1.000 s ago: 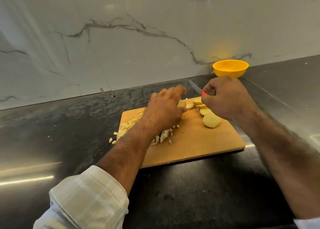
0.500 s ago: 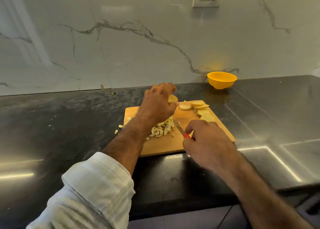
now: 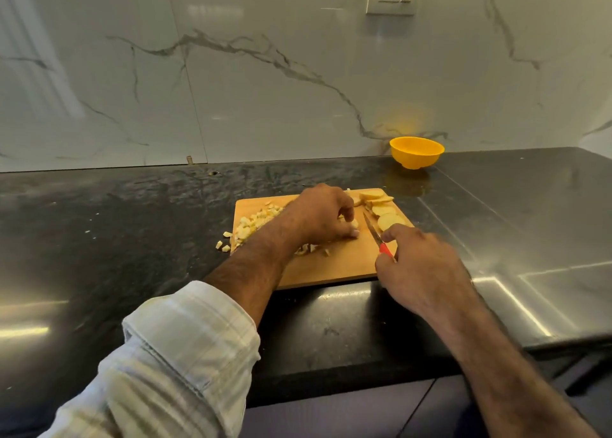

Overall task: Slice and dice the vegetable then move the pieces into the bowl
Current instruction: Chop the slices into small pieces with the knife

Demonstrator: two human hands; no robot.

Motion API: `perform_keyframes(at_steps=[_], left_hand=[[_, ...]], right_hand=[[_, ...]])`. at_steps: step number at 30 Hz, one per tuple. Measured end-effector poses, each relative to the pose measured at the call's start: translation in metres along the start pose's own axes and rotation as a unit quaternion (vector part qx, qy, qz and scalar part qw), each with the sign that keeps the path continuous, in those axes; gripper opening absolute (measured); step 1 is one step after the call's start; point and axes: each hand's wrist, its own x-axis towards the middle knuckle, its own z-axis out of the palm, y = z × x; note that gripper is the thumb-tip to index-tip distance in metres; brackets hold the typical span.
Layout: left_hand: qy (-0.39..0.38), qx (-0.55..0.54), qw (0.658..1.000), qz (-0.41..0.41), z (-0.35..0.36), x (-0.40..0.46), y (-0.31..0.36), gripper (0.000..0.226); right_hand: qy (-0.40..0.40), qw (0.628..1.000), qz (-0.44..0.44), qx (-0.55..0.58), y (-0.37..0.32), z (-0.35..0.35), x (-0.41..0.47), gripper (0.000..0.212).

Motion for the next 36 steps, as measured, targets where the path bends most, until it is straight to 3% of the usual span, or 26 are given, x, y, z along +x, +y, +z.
perform_keyframes(at_steps=[8, 12, 23, 31, 36], left_hand=[[-0.009, -0.005, 1.0, -0.023, 0.001, 0.005, 0.0, 0.024], [0.0, -0.014, 1.0, -0.017, 0.002, 0.007, 0.0, 0.025], [-0.028, -0.015, 0.999, 0.009, 0.002, 0.007, -0.003, 0.032], [-0.016, -0.042, 0.999, 0.005, 0.004, 0.011, -0.004, 0.038], [-0.012, -0.06, 0.998, 0.007, 0.005, 0.012, -0.005, 0.036]], right_hand=[[-0.078, 0.997, 0.0, 0.018, -0.003, -0.002, 0.004, 0.049], [-0.029, 0.999, -0.01, 0.025, -0.001, -0.002, 0.004, 0.047], [-0.014, 0.998, -0.056, -0.006, -0.005, 0.008, -0.001, 0.042], [0.06, 0.994, -0.06, 0.063, 0.003, 0.015, -0.007, 0.051], [0.058, 0.994, -0.051, 0.082, 0.006, 0.019, -0.005, 0.052]])
